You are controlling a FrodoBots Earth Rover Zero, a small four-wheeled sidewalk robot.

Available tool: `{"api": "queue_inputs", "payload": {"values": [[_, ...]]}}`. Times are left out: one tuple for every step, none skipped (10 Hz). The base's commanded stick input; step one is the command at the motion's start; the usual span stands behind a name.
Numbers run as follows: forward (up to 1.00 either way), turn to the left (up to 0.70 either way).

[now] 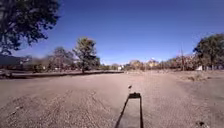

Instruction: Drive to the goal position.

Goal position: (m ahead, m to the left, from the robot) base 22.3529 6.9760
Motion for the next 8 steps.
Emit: {"api": "queue_inputs", "payload": {"values": [[0.5, 0.04], [0.5, 0.04], [0.5, 0.04], [0.5, 0.04], [0.5, 0.01], [0.5, 0.03], [0.5, 0.02], [0.5, 0.01]]}}
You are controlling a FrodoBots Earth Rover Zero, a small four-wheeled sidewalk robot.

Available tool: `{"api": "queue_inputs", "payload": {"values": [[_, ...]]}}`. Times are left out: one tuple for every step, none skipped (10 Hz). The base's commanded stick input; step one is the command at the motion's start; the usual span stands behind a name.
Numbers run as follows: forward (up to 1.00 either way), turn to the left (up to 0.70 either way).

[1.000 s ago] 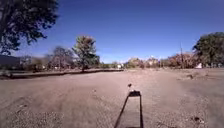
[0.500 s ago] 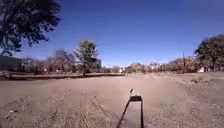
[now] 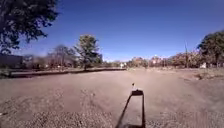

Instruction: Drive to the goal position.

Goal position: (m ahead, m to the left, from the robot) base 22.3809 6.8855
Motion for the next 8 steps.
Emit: {"api": "queue_inputs", "payload": {"values": [[0.5, 0.0], [0.5, 0.0], [0.5, 0.0], [0.5, 0.0], [0.5, 0.0], [0.5, 0.0], [0.5, 0.0], [0.5, 0.0]]}}
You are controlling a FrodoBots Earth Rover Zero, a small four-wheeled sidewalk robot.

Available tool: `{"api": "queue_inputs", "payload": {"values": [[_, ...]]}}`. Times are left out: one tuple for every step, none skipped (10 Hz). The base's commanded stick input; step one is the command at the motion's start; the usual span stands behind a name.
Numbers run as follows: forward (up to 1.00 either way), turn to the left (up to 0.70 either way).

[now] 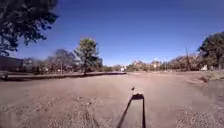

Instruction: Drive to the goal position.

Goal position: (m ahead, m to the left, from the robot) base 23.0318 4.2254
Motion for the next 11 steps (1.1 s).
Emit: {"api": "queue_inputs", "payload": {"values": [[0.5, 0.0], [0.5, 0.0], [0.5, 0.0], [0.5, 0.0], [0.5, 0.0], [0.5, 0.0], [0.5, 0.0], [0.5, 0.0], [0.5, -0.02], [0.5, -0.42], [0.5, -0.24]]}}
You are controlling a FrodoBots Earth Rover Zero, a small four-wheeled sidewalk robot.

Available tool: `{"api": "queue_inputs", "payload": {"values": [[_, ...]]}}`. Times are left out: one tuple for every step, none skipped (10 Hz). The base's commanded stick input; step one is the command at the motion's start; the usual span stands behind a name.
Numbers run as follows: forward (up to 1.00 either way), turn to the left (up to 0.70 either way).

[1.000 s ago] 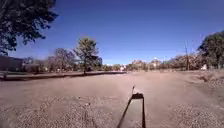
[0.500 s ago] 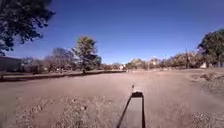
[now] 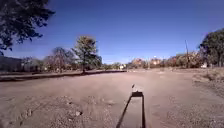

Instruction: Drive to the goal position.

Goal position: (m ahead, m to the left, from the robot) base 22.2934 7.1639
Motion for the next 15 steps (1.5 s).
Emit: {"api": "queue_inputs", "payload": {"values": [[0.5, -0.05], [0.5, -0.02], [0.5, 0.0], [0.5, 0.0], [0.5, 0.0], [0.5, 0.0], [0.5, 0.0], [0.5, 0.0], [0.5, 0.0], [0.5, 0.0], [0.5, 0.0], [0.5, 0.0], [0.5, 0.0], [0.5, 0.0], [0.5, 0.0]]}}
